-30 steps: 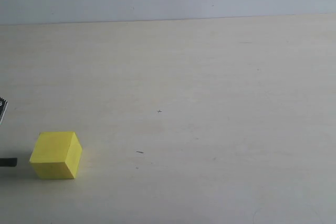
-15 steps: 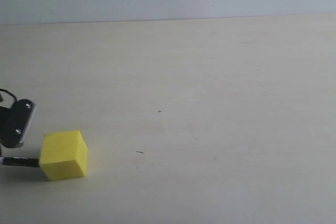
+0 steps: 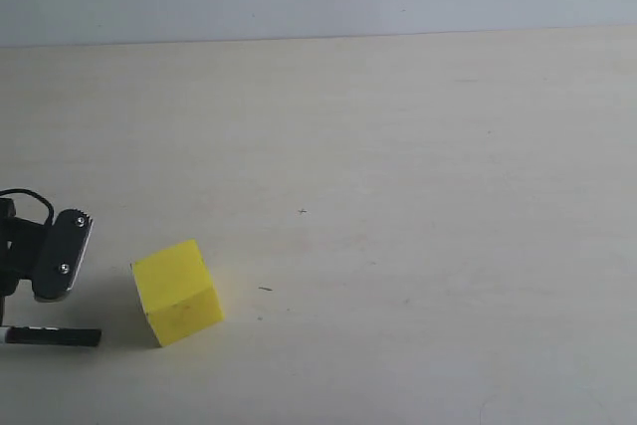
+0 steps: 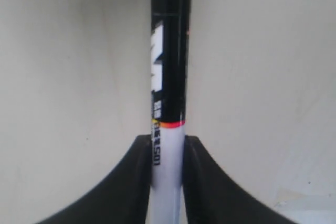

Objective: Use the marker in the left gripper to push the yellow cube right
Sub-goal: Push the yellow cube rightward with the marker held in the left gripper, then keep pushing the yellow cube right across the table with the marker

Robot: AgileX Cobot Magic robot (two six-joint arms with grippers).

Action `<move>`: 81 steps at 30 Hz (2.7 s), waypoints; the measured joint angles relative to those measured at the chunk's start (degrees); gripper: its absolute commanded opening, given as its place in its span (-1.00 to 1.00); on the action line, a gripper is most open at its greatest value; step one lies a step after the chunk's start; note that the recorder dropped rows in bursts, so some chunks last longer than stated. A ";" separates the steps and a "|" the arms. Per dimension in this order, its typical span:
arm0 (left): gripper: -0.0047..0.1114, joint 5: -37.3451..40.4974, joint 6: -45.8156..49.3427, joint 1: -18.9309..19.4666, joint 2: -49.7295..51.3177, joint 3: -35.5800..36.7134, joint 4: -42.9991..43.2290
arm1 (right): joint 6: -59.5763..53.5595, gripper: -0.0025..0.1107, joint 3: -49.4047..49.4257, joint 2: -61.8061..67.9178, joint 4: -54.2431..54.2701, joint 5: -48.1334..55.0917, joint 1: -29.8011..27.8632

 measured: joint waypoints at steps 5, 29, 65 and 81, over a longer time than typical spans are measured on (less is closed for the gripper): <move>-0.92 -4.54 -4.40 -3.25 0.00 0.00 -1.39 | 0.00 -0.96 0.00 0.00 0.00 0.00 0.00; -0.92 -21.74 -26.97 -10.22 2.20 -2.03 13.51 | 0.00 -0.96 0.00 0.00 0.12 0.00 0.00; -0.92 -8.79 -32.54 -22.13 2.86 -7.02 12.12 | 0.00 -0.96 0.00 0.00 0.86 0.00 0.00; -0.92 -10.48 -32.54 -22.13 2.86 -7.02 11.14 | 0.00 -0.96 0.00 0.00 0.86 0.00 0.00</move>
